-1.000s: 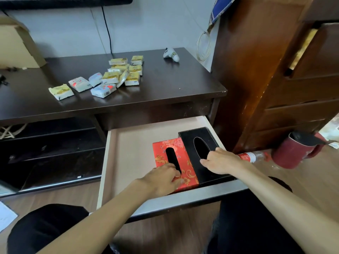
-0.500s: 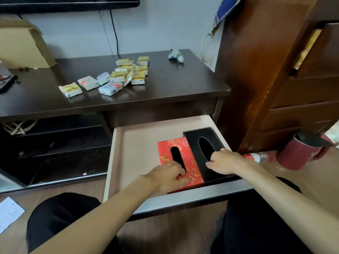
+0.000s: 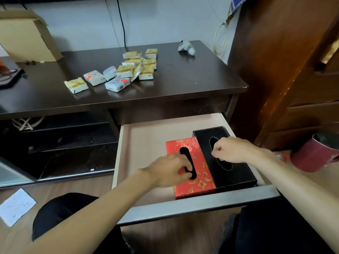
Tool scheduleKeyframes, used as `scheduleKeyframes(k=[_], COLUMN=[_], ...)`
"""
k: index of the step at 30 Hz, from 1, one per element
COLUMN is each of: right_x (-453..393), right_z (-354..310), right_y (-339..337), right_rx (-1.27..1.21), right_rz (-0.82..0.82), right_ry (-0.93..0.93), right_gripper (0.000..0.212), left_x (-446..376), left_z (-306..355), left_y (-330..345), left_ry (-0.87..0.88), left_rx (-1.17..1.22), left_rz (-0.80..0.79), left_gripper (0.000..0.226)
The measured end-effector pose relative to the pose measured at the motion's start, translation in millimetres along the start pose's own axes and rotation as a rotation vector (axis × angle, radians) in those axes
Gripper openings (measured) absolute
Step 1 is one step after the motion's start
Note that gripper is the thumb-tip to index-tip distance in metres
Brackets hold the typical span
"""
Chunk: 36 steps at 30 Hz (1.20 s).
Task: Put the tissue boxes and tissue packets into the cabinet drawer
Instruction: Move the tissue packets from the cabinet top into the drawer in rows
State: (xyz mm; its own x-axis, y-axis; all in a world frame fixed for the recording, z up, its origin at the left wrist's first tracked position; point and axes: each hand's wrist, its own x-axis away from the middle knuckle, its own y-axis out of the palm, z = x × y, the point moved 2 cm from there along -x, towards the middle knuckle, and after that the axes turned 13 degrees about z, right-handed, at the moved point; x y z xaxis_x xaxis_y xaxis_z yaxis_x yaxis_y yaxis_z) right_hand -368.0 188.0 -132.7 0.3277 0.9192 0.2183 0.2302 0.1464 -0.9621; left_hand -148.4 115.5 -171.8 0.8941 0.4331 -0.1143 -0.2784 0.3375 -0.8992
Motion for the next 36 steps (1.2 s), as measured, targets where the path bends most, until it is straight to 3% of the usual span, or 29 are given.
scheduleKeyframes(k=[2,7,16,22,27,31,36], right_x=[-9,-46,-136,-199,-234,-247,-256], right_z=[-16,-78,-183,-194,-202,-195,-143], right_y=[-21,-81,-130,-133,-134,-128,-143], right_rx=[-0.075,-0.336,-0.519,-0.364,-0.357,-0.211,0.059], right_rz=[0.158,0.444,0.482,0.542,0.482,0.44,0.431], right_ry=[-0.042,-0.098,-0.171,-0.136,-0.238,-0.342,-0.33], right_gripper=[0.034,0.021,0.027,0.045,0.066,0.058,0.053], left_x=[-7,-9,6,-38,-90,-126,-164], left_z=[-8,-57,-146,-167,-172,-176,-183], left_y=[-30,-129,-246,-267,-265,-256,-263], left_ry=[-0.036,-0.321,-0.569,-0.486,-0.409,-0.329,-0.309], left_rx=[-0.054,-0.191,-0.285,-0.261,-0.303,-0.387,-0.356], left_rz=[0.145,0.423,0.599,0.664,0.59,0.518,0.504], left_gripper=[0.019,0.02,0.034,0.038,0.045,0.041,0.037])
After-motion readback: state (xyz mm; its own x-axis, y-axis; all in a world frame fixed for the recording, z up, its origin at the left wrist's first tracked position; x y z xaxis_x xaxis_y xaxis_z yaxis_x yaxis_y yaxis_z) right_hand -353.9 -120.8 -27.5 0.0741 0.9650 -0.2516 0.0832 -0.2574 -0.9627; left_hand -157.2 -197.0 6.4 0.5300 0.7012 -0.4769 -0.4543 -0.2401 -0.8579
